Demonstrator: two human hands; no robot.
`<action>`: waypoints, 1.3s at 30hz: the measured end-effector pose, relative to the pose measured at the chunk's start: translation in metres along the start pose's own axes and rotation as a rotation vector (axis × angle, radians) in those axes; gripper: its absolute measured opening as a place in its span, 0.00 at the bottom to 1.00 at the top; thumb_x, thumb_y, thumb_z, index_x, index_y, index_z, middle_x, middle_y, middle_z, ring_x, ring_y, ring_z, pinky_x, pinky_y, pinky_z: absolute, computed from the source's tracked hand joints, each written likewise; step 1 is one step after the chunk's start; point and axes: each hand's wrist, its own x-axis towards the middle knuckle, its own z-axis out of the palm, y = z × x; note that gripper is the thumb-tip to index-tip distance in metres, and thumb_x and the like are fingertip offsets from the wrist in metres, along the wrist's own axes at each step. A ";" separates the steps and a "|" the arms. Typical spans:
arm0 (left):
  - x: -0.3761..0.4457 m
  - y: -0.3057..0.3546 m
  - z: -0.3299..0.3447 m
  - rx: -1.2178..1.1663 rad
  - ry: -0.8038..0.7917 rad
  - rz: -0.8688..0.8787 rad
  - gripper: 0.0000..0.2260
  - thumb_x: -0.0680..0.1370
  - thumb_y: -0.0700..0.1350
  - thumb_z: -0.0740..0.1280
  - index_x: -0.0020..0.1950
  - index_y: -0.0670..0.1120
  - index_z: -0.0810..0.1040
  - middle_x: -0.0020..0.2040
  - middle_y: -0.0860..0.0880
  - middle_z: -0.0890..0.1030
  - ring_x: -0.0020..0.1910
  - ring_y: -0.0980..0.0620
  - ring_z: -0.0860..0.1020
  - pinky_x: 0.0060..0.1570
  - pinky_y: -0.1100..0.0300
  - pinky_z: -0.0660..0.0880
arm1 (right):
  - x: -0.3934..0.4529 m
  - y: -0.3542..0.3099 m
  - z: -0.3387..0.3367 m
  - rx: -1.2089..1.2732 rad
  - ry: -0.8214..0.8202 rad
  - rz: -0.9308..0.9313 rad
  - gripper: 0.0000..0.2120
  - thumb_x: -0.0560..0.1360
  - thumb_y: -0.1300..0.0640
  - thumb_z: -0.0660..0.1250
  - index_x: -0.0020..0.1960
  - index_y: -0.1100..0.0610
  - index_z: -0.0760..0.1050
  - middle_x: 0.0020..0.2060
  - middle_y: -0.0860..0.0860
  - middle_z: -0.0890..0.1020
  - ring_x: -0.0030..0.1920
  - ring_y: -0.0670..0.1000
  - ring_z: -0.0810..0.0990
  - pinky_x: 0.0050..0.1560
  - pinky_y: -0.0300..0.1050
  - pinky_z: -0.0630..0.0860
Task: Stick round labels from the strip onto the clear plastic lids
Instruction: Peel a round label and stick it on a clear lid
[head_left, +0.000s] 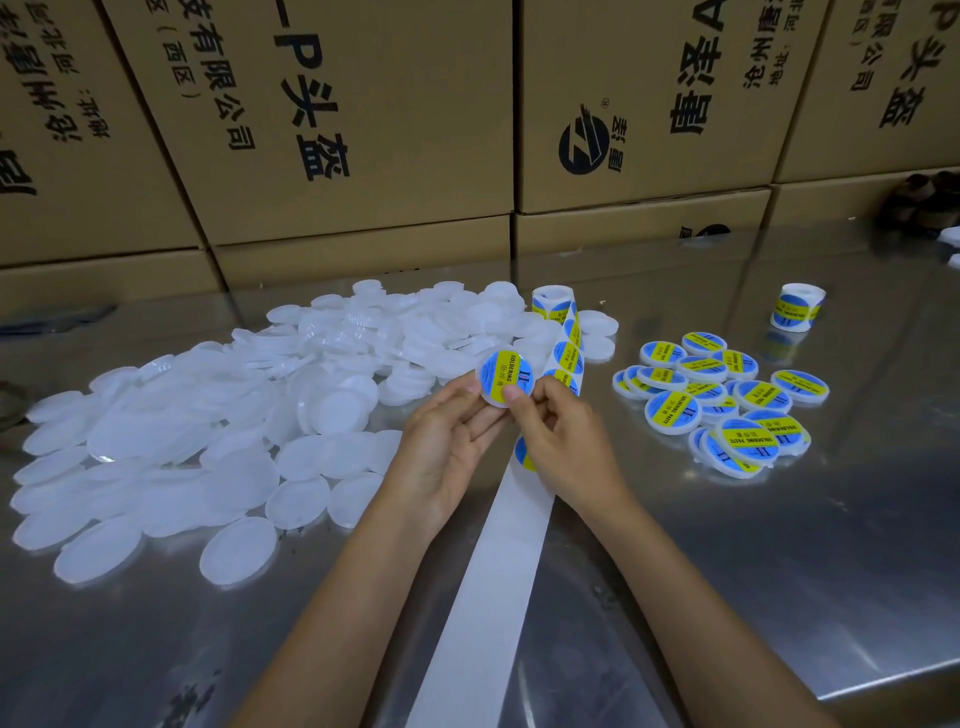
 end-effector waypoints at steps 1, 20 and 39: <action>-0.001 0.000 0.001 0.021 0.000 0.007 0.14 0.83 0.37 0.61 0.67 0.35 0.75 0.62 0.38 0.82 0.62 0.42 0.81 0.61 0.54 0.78 | 0.001 0.000 0.000 0.016 0.005 0.006 0.20 0.80 0.50 0.66 0.34 0.54 0.63 0.25 0.45 0.66 0.28 0.45 0.65 0.31 0.35 0.64; -0.002 0.002 -0.005 0.681 0.308 0.158 0.19 0.76 0.58 0.73 0.41 0.41 0.84 0.34 0.46 0.84 0.30 0.55 0.79 0.35 0.69 0.76 | -0.001 -0.005 -0.005 0.087 -0.175 -0.014 0.18 0.83 0.57 0.60 0.35 0.50 0.65 0.28 0.43 0.69 0.33 0.45 0.67 0.37 0.41 0.65; -0.003 -0.007 -0.003 0.860 0.259 0.315 0.30 0.84 0.60 0.56 0.28 0.46 0.77 0.21 0.44 0.75 0.21 0.49 0.76 0.25 0.62 0.74 | -0.007 -0.008 0.005 0.004 -0.216 -0.019 0.28 0.81 0.41 0.60 0.39 0.66 0.72 0.32 0.63 0.77 0.32 0.51 0.68 0.39 0.51 0.70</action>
